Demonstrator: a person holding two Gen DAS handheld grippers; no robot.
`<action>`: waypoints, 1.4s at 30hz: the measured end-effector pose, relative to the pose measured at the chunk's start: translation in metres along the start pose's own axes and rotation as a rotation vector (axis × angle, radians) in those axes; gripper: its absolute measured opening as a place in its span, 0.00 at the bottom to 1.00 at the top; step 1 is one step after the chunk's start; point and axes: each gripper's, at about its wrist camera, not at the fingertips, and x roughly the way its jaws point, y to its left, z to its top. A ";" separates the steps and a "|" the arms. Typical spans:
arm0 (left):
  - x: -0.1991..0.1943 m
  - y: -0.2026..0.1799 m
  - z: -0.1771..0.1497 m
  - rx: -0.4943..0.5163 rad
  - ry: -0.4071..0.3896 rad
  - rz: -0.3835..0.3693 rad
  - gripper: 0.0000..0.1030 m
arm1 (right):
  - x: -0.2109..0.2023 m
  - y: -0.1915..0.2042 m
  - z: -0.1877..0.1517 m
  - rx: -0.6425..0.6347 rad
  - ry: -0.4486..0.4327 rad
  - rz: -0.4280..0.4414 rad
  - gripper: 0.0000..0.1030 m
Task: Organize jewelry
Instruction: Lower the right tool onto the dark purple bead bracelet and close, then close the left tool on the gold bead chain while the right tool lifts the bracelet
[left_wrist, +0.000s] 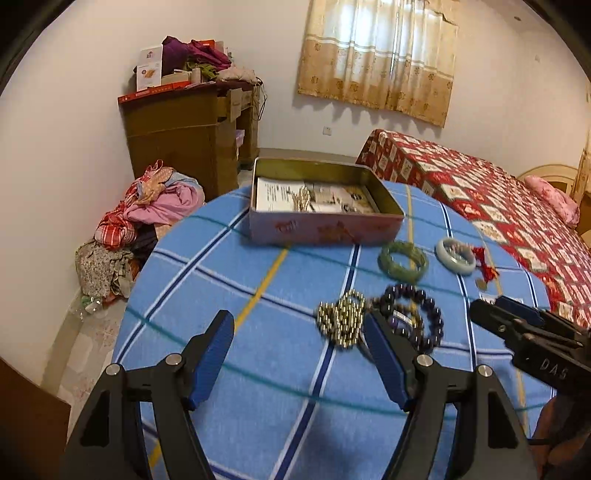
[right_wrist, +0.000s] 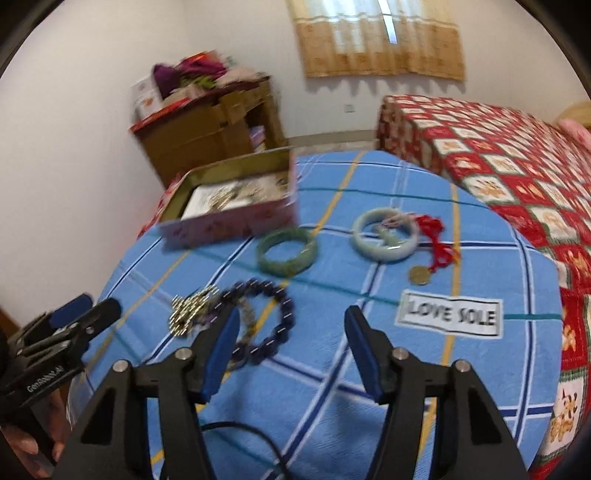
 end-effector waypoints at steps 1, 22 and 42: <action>-0.002 0.001 -0.004 -0.001 0.004 -0.005 0.71 | 0.002 0.005 -0.001 -0.016 0.005 0.000 0.61; 0.004 0.016 -0.018 -0.018 0.060 -0.016 0.71 | 0.045 0.007 0.000 0.015 0.168 0.149 0.16; 0.063 -0.012 0.008 0.014 0.141 -0.064 0.71 | -0.031 -0.053 -0.006 0.250 0.025 0.193 0.16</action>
